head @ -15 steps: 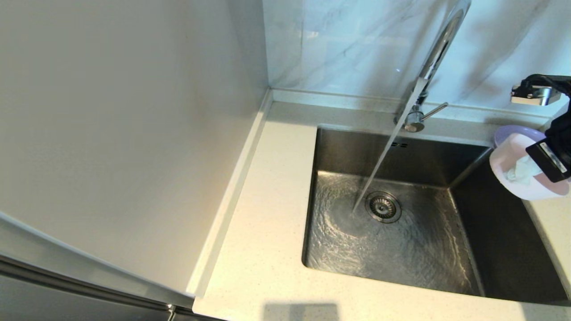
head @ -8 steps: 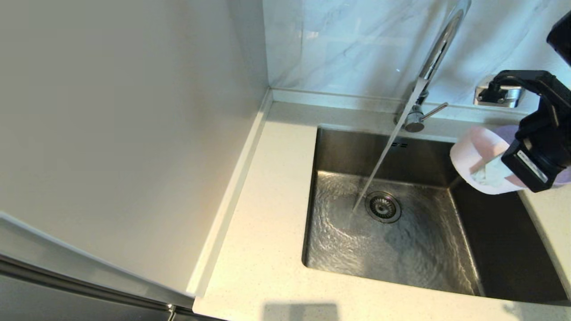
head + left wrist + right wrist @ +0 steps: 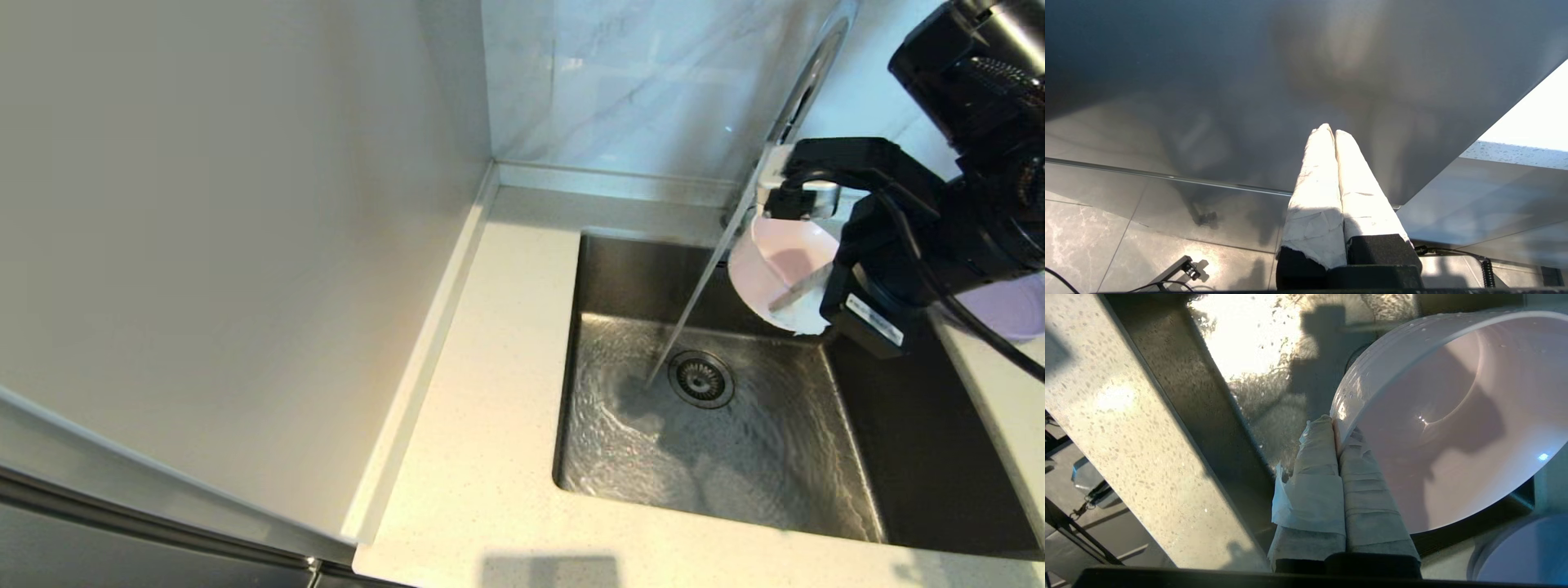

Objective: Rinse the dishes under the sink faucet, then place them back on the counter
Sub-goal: Rinse the bowl

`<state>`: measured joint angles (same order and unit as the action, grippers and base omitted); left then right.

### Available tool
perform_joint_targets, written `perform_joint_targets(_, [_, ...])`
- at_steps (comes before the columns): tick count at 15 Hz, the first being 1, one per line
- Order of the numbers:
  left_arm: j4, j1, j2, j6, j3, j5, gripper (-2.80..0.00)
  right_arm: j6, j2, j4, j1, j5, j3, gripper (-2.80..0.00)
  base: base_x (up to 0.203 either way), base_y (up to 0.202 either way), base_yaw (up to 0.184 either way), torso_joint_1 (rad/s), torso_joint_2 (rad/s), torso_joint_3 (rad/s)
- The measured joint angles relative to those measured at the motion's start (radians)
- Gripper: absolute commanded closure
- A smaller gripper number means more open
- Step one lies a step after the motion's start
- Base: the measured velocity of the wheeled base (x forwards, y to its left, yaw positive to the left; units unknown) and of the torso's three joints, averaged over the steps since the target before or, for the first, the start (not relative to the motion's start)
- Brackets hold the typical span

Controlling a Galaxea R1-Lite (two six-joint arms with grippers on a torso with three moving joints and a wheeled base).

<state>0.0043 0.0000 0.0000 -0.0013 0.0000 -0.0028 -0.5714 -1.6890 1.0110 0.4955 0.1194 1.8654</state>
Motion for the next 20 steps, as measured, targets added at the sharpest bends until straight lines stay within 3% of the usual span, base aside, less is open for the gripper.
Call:
perform_joint_targets(6, [0.000,0.000,0.000,0.001,0.000,0.000,0.00,-0.003,-0.070,-0.056,0.047,0.043,0.046,0.00,0.000,0.000,0.000,0.000,0.00,0.000])
perform_joint_targets(12, [0.000,0.000,0.000,0.000,0.000,-0.001,0.00,0.008,-0.143,-0.105,0.047,0.108,0.104,0.00,0.000,0.000,0.000,0.000,0.00,0.000])
perform_joint_targets(20, [0.000,0.000,0.000,0.000,0.000,0.000,0.00,0.009,-0.161,-0.148,0.030,0.127,0.105,0.00,0.000,0.000,0.000,0.000,0.00,0.000])
